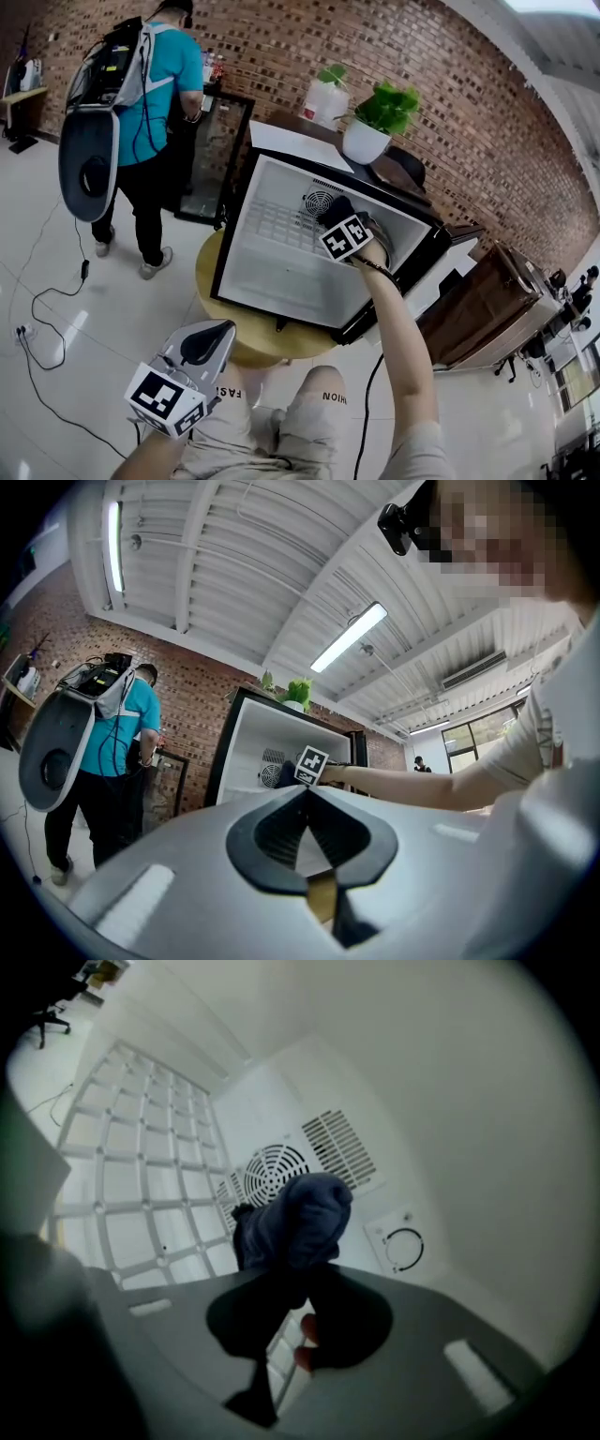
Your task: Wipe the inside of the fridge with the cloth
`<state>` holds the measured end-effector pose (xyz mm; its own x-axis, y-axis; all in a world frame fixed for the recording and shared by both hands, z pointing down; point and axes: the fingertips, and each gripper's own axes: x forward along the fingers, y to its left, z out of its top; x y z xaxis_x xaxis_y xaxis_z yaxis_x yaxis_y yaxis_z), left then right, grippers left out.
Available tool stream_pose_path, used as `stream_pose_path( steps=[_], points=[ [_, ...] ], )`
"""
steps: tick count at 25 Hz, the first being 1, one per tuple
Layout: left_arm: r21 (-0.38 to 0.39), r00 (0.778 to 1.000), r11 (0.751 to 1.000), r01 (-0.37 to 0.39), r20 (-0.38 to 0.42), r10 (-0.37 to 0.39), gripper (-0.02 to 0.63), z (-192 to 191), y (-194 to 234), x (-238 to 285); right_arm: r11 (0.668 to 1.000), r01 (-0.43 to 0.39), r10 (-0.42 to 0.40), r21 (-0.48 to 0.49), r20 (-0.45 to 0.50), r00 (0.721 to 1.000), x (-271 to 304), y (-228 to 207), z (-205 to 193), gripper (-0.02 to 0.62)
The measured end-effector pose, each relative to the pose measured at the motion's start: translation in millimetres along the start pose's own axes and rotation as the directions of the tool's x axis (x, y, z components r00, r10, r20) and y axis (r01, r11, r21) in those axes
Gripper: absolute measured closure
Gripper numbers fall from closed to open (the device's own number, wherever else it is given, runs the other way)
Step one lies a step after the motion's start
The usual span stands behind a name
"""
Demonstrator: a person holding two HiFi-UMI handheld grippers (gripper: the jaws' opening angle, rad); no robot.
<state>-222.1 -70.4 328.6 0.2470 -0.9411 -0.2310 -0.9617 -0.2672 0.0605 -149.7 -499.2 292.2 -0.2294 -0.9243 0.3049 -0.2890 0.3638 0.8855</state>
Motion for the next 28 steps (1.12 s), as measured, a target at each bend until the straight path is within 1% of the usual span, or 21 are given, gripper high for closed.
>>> stream_pose_path(
  steps=[2,4,7,9,11,13,15,17,18,19,20,22,24,26,27,28],
  points=[
    [0.001,1.0,1.0,0.002,0.002,-0.002,0.604,1,-1,1,0.999,-0.013,0.009,0.048,0.088,0.996,-16,0,19,0.545],
    [0.0,1.0,1.0,0.002,0.003,-0.002,0.604,1,-1,2,0.994,-0.025,0.001,0.11,0.208,0.978,-32,-1,48,0.545],
    [-0.004,1.0,1.0,0.007,-0.005,-0.007,0.604,-2,-2,5,0.986,-0.006,-0.055,0.167,0.362,0.931,-47,-5,103,0.545],
    [-0.01,1.0,1.0,0.008,-0.008,-0.008,0.604,-6,-2,7,0.98,-0.01,-0.08,0.2,0.433,0.898,-50,-6,141,0.545],
    [-0.013,1.0,1.0,0.006,-0.009,-0.006,0.604,-7,0,7,0.971,-0.03,-0.09,0.239,0.478,0.873,-49,-7,175,0.545],
    [-0.017,1.0,1.0,0.0,-0.007,0.0,0.604,-7,3,6,0.966,-0.041,-0.095,0.256,0.499,0.861,-43,-5,200,0.545],
    [-0.022,1.0,1.0,-0.009,-0.005,0.009,0.604,-5,7,4,0.963,-0.046,-0.101,0.267,0.51,0.854,-37,-2,215,0.545],
    [-0.028,1.0,0.999,-0.017,-0.004,0.016,0.604,-5,11,3,0.962,-0.051,-0.106,0.269,0.539,0.836,-36,2,220,0.545],
    [-0.03,1.0,0.999,-0.02,-0.003,0.02,0.604,-5,13,2,0.965,-0.056,-0.103,0.256,0.567,0.818,-41,6,220,0.546],
    [-0.031,1.0,0.999,-0.023,-0.002,0.023,0.604,-6,15,1,0.972,-0.059,-0.095,0.229,0.604,0.791,-51,13,219,0.546],
    [-0.031,1.0,0.999,-0.025,-0.002,0.025,0.604,-6,17,1,0.98,-0.055,-0.083,0.191,0.647,0.758,-65,21,219,0.546],
    [-0.03,1.0,0.999,-0.029,-0.002,0.029,0.604,-6,20,0,0.994,-0.021,-0.067,0.11,0.728,0.682,-104,39,218,0.548],
    [-0.028,0.999,0.999,-0.031,-0.007,0.031,0.604,-6,21,1,0.998,0.005,-0.056,0.067,0.791,0.61,-147,52,214,0.548],
    [-0.025,0.999,0.999,-0.032,-0.012,0.032,0.604,-8,20,2,0.998,-0.036,-0.02,0.047,0.838,0.546,-182,60,208,0.549],
    [-0.022,0.999,0.999,-0.032,-0.014,0.031,0.604,-9,19,2,0.998,-0.063,0.005,0.032,0.856,0.518,-196,64,205,0.549],
    [-0.02,0.999,0.999,-0.031,-0.016,0.03,0.604,-10,18,1,0.997,-0.076,0.027,0.013,0.868,0.496,-207,67,203,0.549]
  ],
)
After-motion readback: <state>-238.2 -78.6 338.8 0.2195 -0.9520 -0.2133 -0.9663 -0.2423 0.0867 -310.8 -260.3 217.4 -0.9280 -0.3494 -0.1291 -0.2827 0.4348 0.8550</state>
